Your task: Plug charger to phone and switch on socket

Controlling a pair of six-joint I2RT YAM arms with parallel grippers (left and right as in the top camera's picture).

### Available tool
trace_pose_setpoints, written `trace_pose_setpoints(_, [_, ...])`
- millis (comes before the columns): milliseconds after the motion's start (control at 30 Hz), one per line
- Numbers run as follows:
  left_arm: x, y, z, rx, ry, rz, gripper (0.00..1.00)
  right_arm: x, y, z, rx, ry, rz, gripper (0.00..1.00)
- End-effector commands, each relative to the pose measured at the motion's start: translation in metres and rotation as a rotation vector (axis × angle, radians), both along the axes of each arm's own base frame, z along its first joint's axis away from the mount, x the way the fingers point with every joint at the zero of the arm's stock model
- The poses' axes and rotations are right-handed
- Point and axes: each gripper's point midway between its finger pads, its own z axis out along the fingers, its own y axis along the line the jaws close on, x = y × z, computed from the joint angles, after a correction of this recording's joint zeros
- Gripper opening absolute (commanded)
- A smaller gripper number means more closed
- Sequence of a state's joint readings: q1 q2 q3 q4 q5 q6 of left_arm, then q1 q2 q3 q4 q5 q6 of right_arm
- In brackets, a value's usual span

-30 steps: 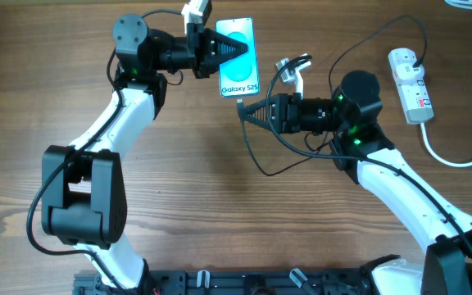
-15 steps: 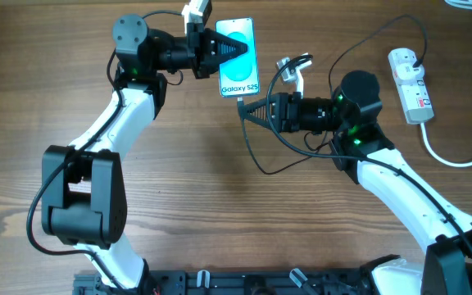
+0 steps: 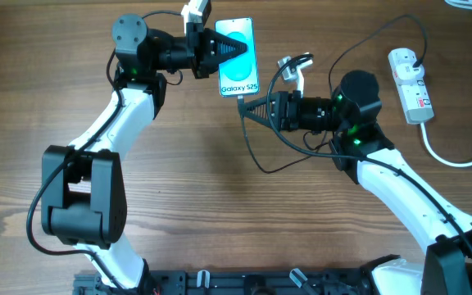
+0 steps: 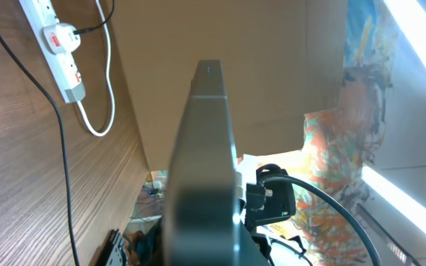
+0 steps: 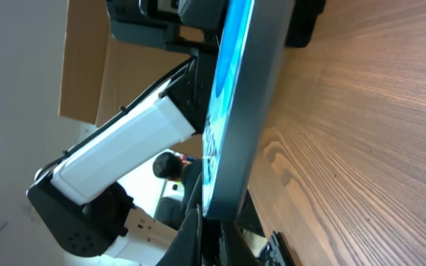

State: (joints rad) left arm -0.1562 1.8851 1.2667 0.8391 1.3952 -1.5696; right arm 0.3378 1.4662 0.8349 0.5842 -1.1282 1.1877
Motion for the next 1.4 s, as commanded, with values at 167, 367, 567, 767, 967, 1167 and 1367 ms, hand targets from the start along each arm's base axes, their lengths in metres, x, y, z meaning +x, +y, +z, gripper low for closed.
trace_pose_setpoints(167, [-0.006,-0.001,0.015,-0.008,-0.037,-0.004,0.04,0.006,0.001,-0.002,-0.009,0.008,-0.03,0.04])
trace_pose_setpoints(367, [-0.008,-0.001,0.015,-0.004,-0.05,-0.019,0.04,0.01,0.001,-0.002,-0.004,0.051,-0.053,0.04])
trace_pose_setpoints(567, [-0.013,-0.001,0.013,0.002,-0.065,-0.045,0.04,0.01,0.001,-0.002,-0.003,0.061,-0.053,0.04])
trace_pose_setpoints(767, [-0.018,-0.002,0.012,0.009,-0.07,-0.077,0.04,0.01,0.001,-0.002,-0.003,0.059,-0.058,0.04])
trace_pose_setpoints(967, [-0.026,-0.007,0.011,0.015,-0.071,-0.115,0.04,0.017,-0.001,-0.002,-0.003,0.058,-0.098,0.04])
trace_pose_setpoints(1167, [-0.029,-0.007,0.01,0.019,-0.072,-0.135,0.04,0.024,-0.005,0.005,0.019,0.047,-0.13,0.04])
trace_pose_setpoints(1367, [-0.034,-0.011,0.009,0.022,-0.072,-0.159,0.04,0.033,-0.013,0.012,0.041,0.041,-0.169,0.04])
